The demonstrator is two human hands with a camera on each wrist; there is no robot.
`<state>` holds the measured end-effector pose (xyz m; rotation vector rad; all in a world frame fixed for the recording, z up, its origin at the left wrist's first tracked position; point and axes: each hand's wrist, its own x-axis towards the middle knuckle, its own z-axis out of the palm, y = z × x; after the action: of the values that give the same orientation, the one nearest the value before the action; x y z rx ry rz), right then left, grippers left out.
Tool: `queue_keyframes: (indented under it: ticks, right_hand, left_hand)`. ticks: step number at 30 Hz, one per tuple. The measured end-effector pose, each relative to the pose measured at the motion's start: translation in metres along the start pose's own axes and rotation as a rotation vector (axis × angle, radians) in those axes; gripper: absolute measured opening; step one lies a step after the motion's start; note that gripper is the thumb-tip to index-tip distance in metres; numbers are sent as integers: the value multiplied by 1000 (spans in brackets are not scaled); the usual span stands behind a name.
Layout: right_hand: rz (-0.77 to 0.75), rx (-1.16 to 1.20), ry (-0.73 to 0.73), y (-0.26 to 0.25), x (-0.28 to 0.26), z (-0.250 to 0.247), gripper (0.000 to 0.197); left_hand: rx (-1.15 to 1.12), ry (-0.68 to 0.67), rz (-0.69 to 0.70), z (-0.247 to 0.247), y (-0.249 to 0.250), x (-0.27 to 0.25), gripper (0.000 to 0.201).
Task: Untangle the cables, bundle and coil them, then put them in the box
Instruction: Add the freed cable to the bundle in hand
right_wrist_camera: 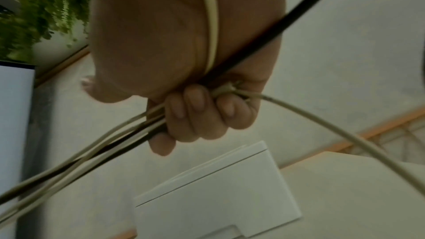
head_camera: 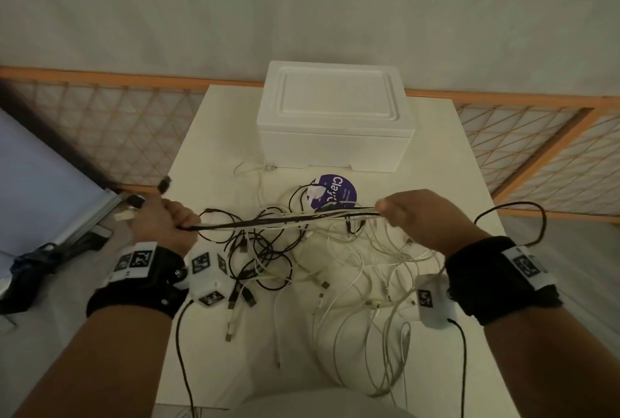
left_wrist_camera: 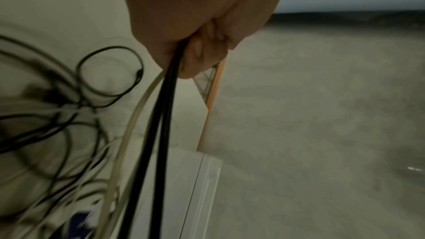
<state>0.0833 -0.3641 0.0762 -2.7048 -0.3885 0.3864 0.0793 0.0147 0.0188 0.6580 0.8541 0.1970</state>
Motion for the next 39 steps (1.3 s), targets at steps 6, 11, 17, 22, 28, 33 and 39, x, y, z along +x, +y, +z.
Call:
queue_keyframes:
  ticks: [6, 11, 17, 22, 28, 33, 39]
  right_hand:
    - [306, -287, -422, 47, -13, 25, 46]
    - [11, -398, -329, 26, -15, 60, 20]
    - [-245, -311, -373, -28, 5, 126, 24]
    - [-60, -284, -373, -38, 21, 151, 44]
    - [-71, -317, -326, -39, 29, 160, 32]
    - [-146, -220, -201, -51, 33, 127, 27]
    - [-179, -3, -145, -61, 32, 99, 49]
  left_hand:
    - [138, -191, -298, -14, -63, -30, 31]
    - [187, -308, -395, -40, -90, -40, 27]
    - [277, -197, -257, -52, -104, -42, 32]
    - [316, -113, -140, -62, -111, -43, 24]
    - [522, -267, -38, -49, -112, -55, 22]
    - [630, -423, 23, -23, -107, -60, 42]
    - [818, -625, 25, 4, -119, -65, 13]
